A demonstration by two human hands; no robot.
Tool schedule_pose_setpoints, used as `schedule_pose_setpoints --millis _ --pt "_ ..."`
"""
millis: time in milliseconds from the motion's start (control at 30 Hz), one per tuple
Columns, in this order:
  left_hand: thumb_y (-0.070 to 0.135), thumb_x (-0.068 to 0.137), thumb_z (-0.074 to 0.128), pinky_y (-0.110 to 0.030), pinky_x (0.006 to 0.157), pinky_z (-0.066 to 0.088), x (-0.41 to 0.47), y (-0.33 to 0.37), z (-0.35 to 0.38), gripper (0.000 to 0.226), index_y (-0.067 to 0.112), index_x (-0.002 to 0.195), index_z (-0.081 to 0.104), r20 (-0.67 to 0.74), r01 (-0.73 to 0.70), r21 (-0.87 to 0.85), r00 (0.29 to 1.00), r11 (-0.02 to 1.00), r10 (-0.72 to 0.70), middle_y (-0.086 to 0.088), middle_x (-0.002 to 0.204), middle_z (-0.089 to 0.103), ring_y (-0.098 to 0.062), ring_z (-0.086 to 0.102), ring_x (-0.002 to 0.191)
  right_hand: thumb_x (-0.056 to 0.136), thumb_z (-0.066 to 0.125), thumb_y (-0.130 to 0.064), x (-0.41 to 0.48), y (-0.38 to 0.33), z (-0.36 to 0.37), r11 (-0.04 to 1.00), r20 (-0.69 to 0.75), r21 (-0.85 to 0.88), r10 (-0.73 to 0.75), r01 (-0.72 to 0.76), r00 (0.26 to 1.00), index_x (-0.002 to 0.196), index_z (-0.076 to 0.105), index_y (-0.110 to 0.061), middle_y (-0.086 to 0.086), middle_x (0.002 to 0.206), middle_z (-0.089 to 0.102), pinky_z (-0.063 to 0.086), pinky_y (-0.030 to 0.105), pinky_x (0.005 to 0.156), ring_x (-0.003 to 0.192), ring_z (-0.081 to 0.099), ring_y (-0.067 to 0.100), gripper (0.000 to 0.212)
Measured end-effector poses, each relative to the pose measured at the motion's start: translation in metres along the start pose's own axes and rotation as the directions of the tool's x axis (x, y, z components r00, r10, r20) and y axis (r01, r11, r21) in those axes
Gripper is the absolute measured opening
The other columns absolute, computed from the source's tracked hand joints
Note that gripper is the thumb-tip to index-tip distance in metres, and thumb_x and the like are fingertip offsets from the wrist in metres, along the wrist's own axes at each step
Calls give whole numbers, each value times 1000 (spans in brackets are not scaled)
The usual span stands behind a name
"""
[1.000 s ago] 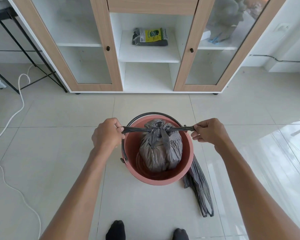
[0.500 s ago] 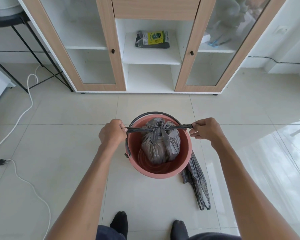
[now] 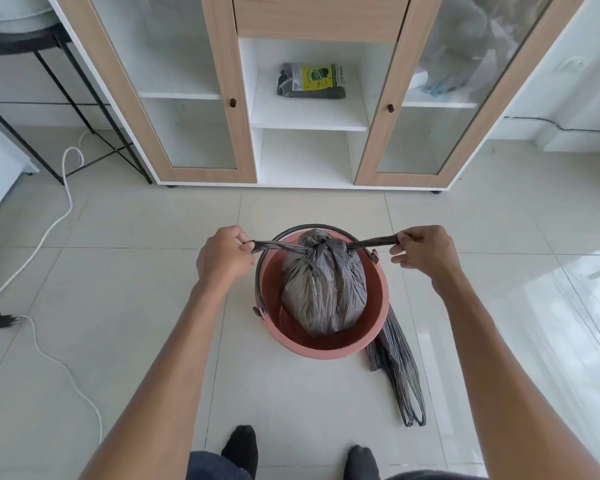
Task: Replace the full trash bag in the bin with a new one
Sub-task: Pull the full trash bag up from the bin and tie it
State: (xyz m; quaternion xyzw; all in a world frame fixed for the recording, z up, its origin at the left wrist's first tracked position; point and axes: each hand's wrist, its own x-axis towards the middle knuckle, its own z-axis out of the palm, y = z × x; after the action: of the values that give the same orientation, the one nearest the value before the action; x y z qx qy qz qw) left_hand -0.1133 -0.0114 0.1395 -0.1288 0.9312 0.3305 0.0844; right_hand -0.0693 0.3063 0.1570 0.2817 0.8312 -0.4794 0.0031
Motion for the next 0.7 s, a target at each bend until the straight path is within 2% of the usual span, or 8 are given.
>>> schedule_pose_setpoints --millis 100,167,300,567,700 --pt "25 93 58 -40 75 59 -3 12 -5 12 22 81 59 19 -93 -206 995 974 99 10 68 74 -18 59 59 96 54 -12 -7 -21 7 996 -5 32 -87 87 996 89 74 -7 8 74 75 62 35 68 70 74 26 21" --pt "23 94 57 -37 72 58 -9 23 -10 10 21 84 61 -7 -161 -312 986 936 168 9 69 75 -14 61 57 96 54 -13 -12 -35 15 988 -5 61 -141 141 990 85 75 -10 7 73 75 62 38 68 69 74 26 24" --pt "21 94 59 -33 62 55 -23 39 -27 11 19 84 63 -102 -255 -450 967 856 234 6 72 75 -11 61 53 97 54 -16 -26 -66 31 958 -20 122 -258 259 966 84 75 -13 4 73 75 60 31 65 65 74 19 25" --pt "17 96 61 -27 49 55 -48 37 -86 9 9 98 65 -310 -333 -667 937 666 158 -1 91 75 -12 69 57 100 54 -19 -60 -123 56 836 -37 431 -359 339 933 97 73 -7 6 82 77 59 27 66 76 75 18 23" --pt "17 97 60 -23 49 53 -54 14 -117 7 14 93 65 -400 -369 -709 912 601 88 -1 93 75 -16 72 62 101 53 -17 -76 -146 79 772 0 530 -414 351 910 95 72 -8 8 84 76 60 28 68 82 75 19 21"
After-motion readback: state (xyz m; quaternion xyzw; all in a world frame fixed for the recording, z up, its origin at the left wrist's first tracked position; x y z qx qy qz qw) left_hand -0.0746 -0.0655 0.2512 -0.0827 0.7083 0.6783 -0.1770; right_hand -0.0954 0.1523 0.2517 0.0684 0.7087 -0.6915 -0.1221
